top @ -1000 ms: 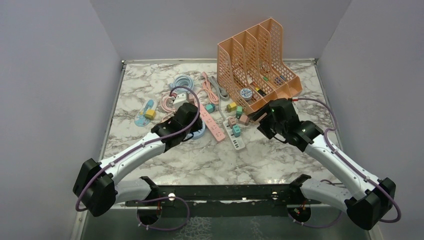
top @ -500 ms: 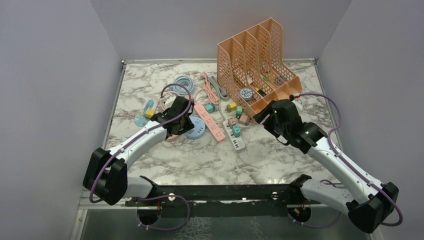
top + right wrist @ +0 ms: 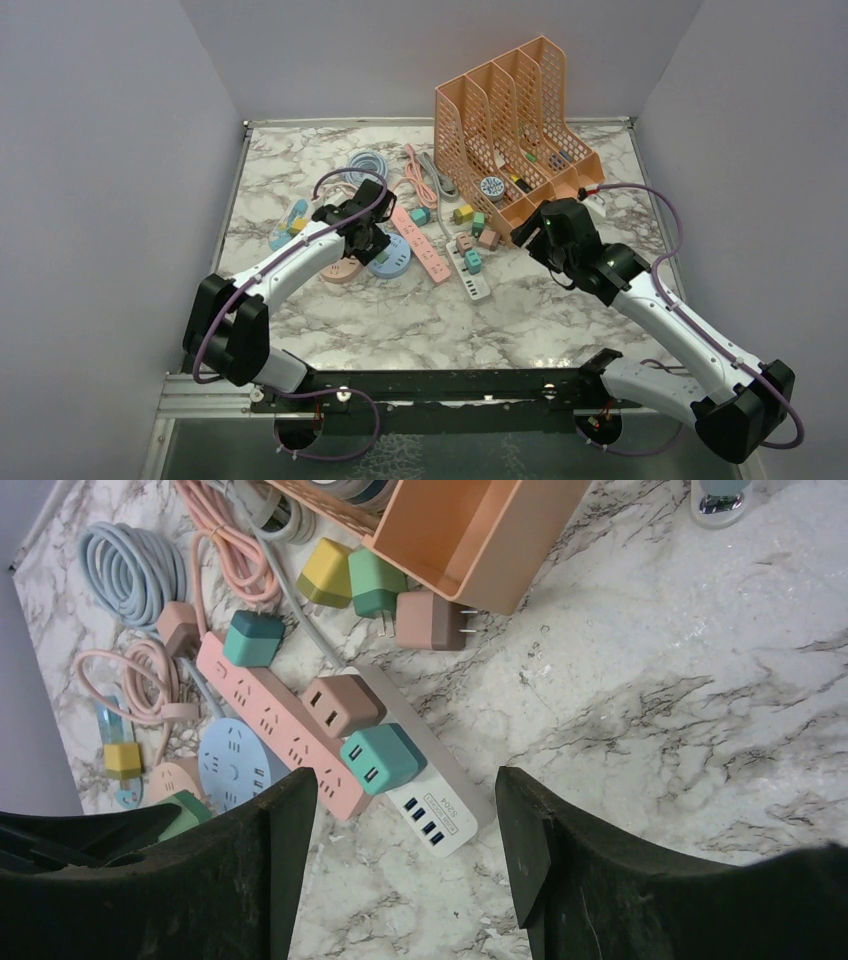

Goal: Insert the plug

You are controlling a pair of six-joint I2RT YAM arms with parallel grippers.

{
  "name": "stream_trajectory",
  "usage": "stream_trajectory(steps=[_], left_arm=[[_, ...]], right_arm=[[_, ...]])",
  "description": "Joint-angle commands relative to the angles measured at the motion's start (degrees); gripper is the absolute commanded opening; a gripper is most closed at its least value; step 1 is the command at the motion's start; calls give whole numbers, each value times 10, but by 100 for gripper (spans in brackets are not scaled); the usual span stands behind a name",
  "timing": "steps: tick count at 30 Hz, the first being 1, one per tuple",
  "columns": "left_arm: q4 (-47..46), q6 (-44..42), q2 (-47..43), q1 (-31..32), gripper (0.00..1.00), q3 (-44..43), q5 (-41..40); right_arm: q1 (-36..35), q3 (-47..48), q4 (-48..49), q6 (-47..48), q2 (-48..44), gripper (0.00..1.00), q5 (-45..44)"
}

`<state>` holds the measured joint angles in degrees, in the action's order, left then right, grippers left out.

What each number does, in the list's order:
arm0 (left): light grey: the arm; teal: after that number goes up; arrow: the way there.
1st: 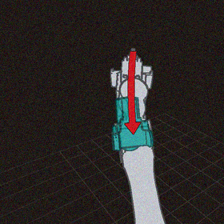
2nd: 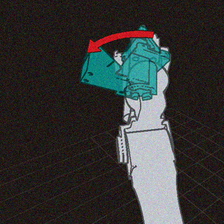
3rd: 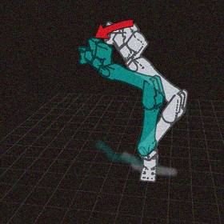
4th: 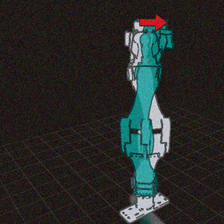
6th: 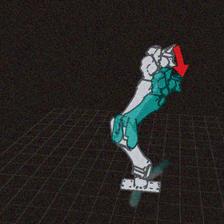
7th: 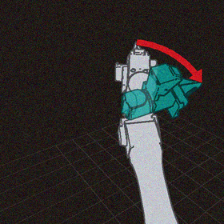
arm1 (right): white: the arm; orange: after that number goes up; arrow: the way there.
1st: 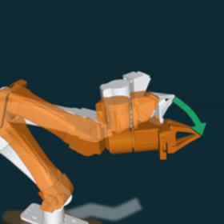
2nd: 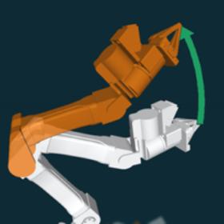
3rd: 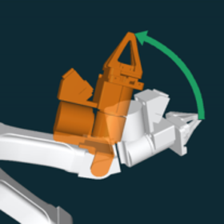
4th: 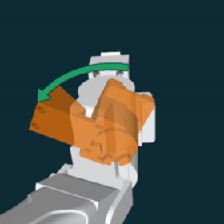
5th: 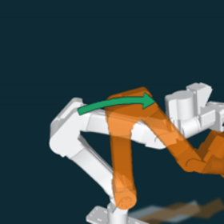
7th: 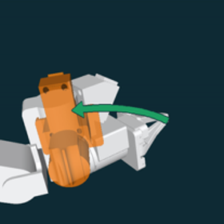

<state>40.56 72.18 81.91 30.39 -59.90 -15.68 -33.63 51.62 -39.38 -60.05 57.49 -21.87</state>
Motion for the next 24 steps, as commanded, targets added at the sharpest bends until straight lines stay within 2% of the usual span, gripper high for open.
stream_trajectory(steps=[1, 5, 24], left_arm=[[59, 84, 23, 7, 0, -22, -16], [83, 117, 30, 10, 0, -28, -28], [120, 137, 84, 20, 0, -80, -61]], right_arm=[[3, 4, 12, 10, -1, 66, -35], [3, -9, 20, 3, -2, 66, -22], [3, -18, 19, 9, 12, 66, -17]])
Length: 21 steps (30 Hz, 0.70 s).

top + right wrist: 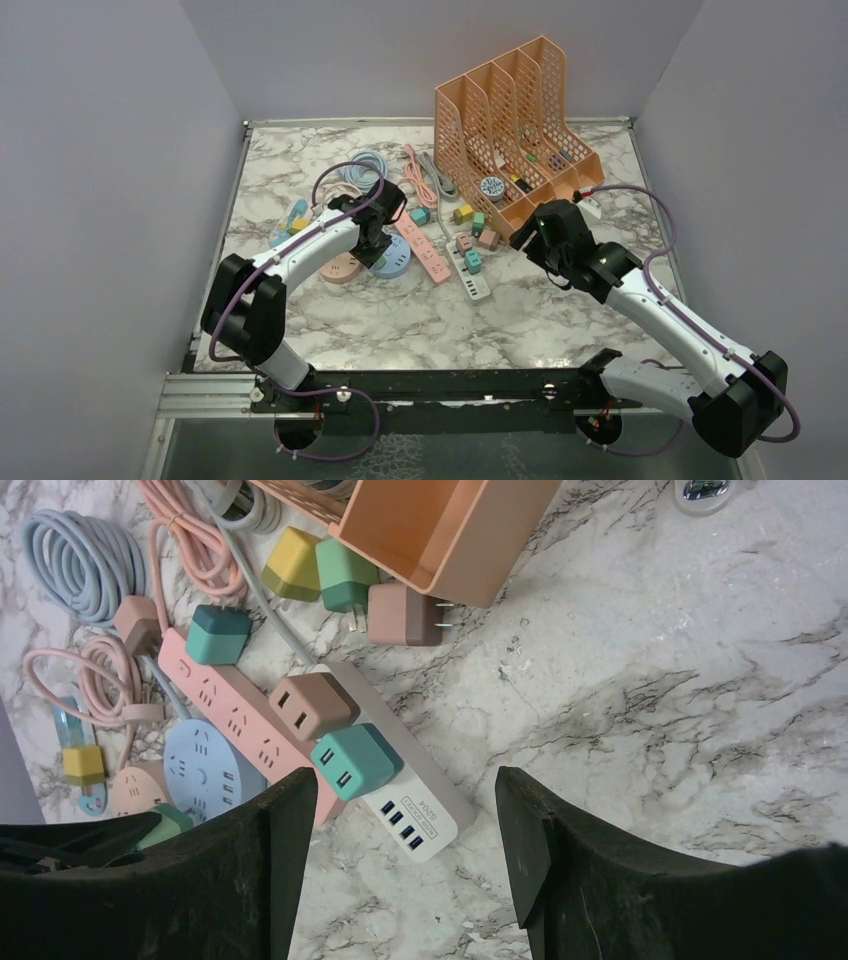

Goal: Insert the plug

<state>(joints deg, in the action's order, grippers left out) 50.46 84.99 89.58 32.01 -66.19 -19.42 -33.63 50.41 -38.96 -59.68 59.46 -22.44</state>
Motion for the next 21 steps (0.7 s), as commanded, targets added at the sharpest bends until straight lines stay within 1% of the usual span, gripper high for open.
stream_trajectory(steps=[1, 8, 14, 21], left_arm=[[20, 4, 10, 3, 0, -19, -24], [20, -19, 42, 3, 0, -30, -13], [20, -9, 49, 3, 0, -30, -17], [20, 6, 70, 3, 0, -30, -2]], right_arm=[[3, -8, 17, 6, -6, 66, -12], [4, -13, 17, 3, 1, 65, -8], [3, -10, 21, 6, 4, 65, -11], [3, -9, 17, 7, 5, 65, -13]])
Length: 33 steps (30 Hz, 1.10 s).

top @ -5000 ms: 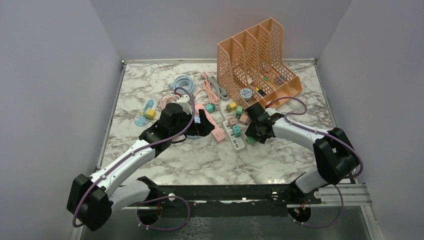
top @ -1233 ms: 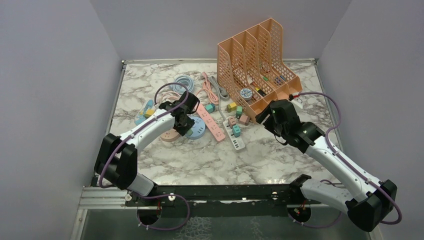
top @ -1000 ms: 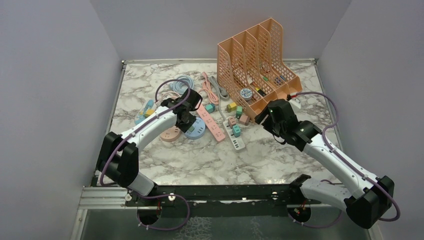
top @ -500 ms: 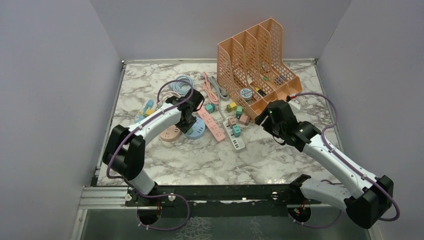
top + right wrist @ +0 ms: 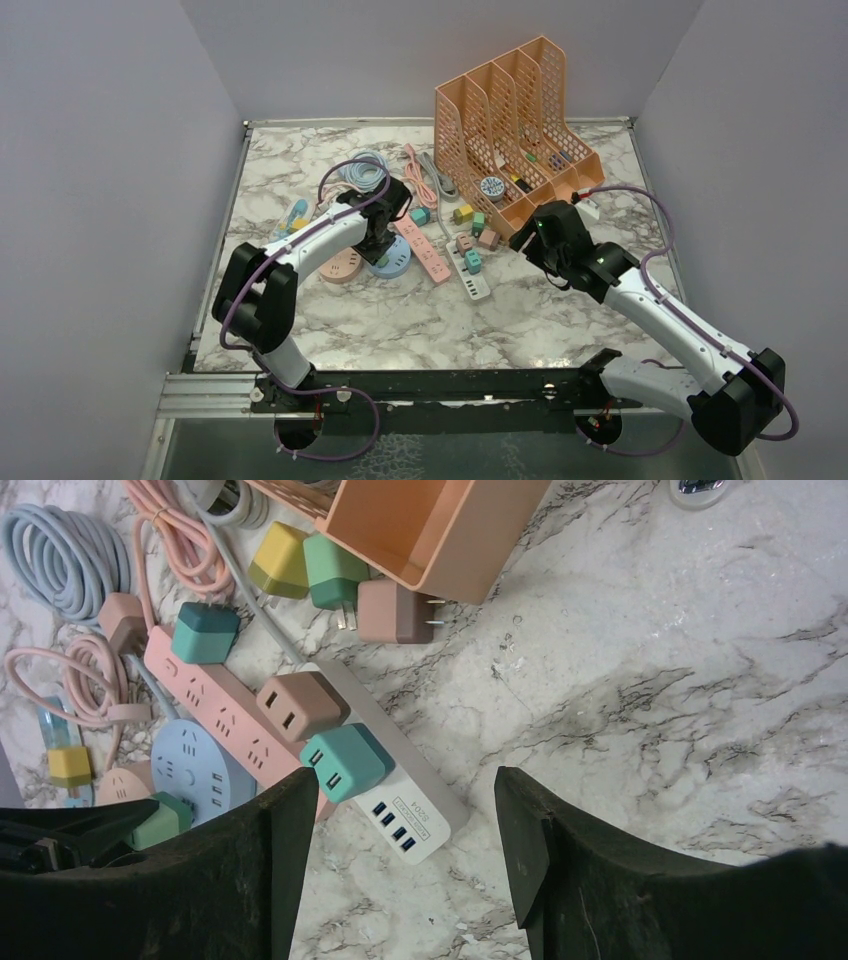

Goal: Insert the plug

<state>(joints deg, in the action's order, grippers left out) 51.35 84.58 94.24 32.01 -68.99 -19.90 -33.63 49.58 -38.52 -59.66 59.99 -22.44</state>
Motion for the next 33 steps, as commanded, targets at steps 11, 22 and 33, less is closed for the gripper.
stream_trajectory(steps=[11, 22, 33], left_arm=[[10, 11, 85, 3, 0, 19, 12], [3, 6, 143, 7, 0, 27, 12], [4, -14, 92, 17, 16, 23, -23]], right_arm=[[3, -3, 5, 7, -6, 65, -24], [3, -1, -7, 8, -9, 64, -37], [3, 4, -16, 8, -9, 67, -39]])
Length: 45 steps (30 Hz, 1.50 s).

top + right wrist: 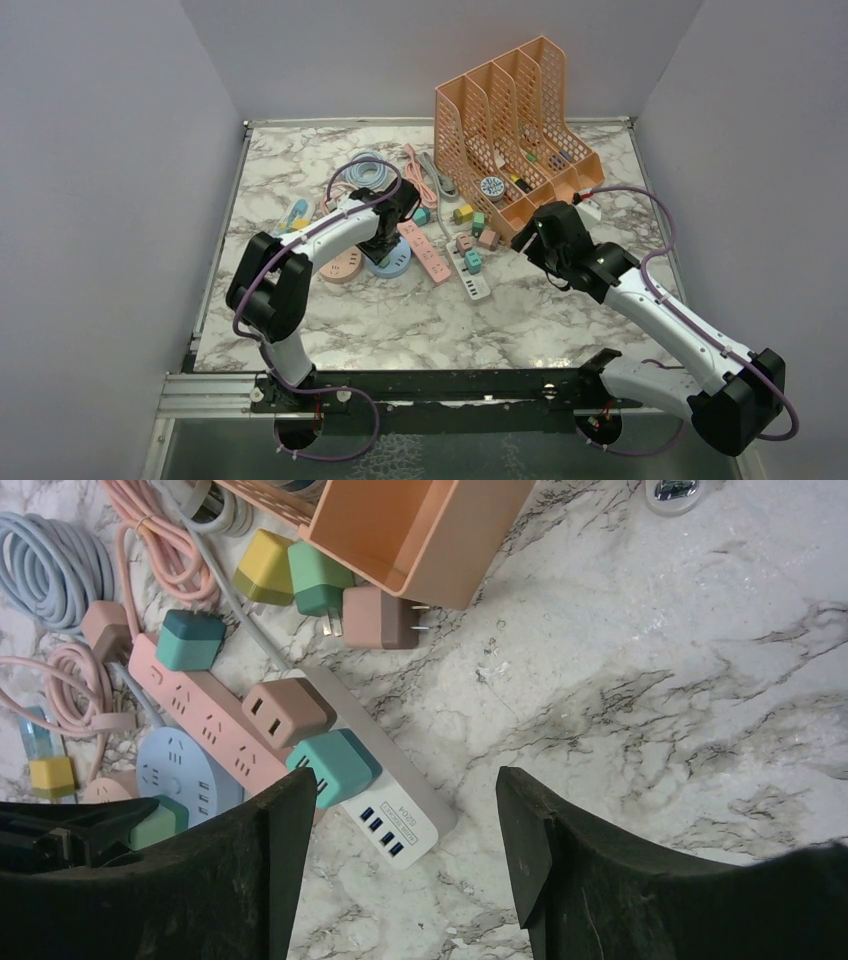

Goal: Insert the plug

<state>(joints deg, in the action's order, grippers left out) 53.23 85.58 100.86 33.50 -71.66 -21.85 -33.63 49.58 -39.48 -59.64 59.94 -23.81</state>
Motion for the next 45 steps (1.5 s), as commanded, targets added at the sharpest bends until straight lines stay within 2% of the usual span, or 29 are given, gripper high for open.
stream_trajectory(steps=[1, 3, 5, 10, 15, 20, 24, 28, 36, 40, 45], left_arm=[[-14, -34, 10, 3, 24, 46, -7], [-8, -54, -18, 3, 43, 37, -13], [-4, -79, -45, 3, 58, 29, -20], [7, -152, -93, 3, 73, 2, -25], [5, -220, -133, 3, 75, -26, -21], [-48, -364, -181, 3, 73, -27, -16], [-178, -515, -253, 3, 72, 42, 57], [-305, -604, -324, 2, 73, 118, 130], [-400, -671, -364, 3, 84, 156, 214], [-436, -677, -370, 3, 99, 172, 232], [-477, -671, -369, 2, 99, 187, 266]], right_arm=[[3, 6, -5, 10, -9, 68, -23], [3, 10, -8, 11, -8, 69, -21], [3, 14, -11, 14, -9, 70, -20], [3, 27, -21, 28, -4, 71, -35], [3, 53, -46, 55, 18, 72, -72], [7, 47, 25, 170, 29, 72, -26], [38, 64, 45, 224, 70, 72, 44], [95, 64, 68, 248, 108, 72, 116], [197, 44, 94, 268, 139, 72, 154], [234, 44, 107, 281, 173, 71, 136], [257, 60, 106, 281, 223, 70, 91]])
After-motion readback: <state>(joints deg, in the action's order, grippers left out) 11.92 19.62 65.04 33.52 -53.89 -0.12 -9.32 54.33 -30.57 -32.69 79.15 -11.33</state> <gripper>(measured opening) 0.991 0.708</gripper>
